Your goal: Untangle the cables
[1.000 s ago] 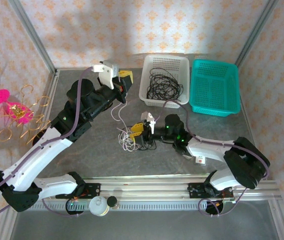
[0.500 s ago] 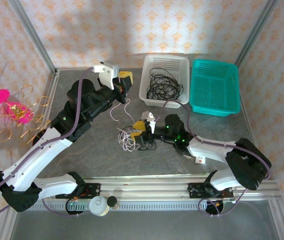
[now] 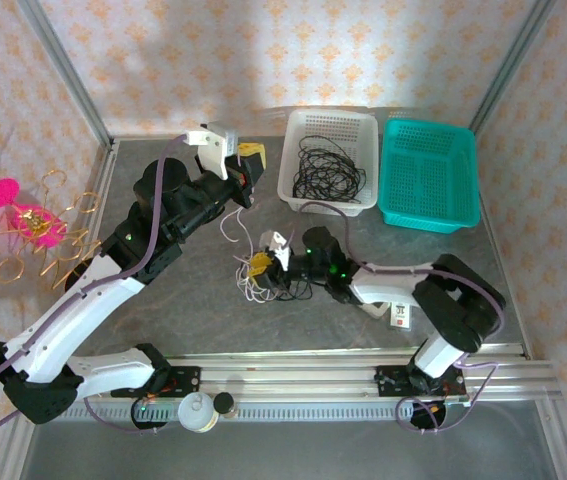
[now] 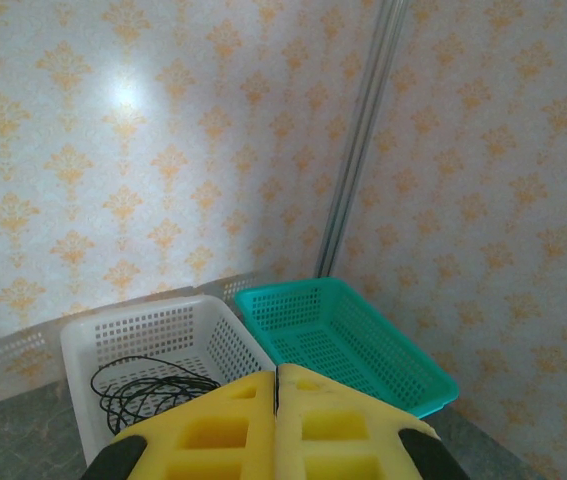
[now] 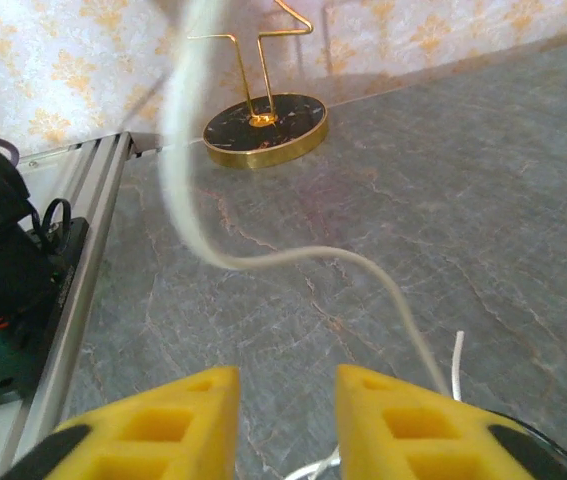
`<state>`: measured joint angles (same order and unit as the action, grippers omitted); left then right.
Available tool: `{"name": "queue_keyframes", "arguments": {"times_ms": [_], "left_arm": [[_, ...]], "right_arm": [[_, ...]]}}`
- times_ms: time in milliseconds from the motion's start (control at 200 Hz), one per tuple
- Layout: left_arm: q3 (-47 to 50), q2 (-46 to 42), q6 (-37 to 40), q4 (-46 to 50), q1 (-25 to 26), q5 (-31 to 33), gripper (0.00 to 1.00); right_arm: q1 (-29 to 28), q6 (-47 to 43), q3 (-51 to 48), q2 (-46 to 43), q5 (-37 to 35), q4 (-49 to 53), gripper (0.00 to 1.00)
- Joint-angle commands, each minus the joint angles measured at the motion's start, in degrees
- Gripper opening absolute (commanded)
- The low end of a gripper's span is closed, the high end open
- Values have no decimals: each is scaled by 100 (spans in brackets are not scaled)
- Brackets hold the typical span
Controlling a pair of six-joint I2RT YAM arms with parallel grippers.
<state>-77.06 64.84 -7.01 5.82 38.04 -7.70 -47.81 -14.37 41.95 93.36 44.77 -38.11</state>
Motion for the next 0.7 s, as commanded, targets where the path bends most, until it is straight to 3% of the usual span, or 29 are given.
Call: {"name": "queue_keyframes", "arguments": {"times_ms": [0, 230, 365, 455, 696], "left_arm": [[-176, -83, 4, 13, 26, -87, 0], [-204, -147, 60, 103, 28, -3, 0], [-204, -147, 59, 81, 28, -27, 0], [-229, -130, 59, 76, 23, -47, 0], [-404, -95, 273, 179, 27, 44, 0]], "right_arm": [[0, -128, 345, 182, -3, -133, 24], [0, -66, 375, 279, -28, -350, 21], [0, -162, 305, 236, 126, -430, 33], [0, -184, 361, 274, 277, -409, 34], [22, 73, 525, 454, -167, -181, 4]]}}
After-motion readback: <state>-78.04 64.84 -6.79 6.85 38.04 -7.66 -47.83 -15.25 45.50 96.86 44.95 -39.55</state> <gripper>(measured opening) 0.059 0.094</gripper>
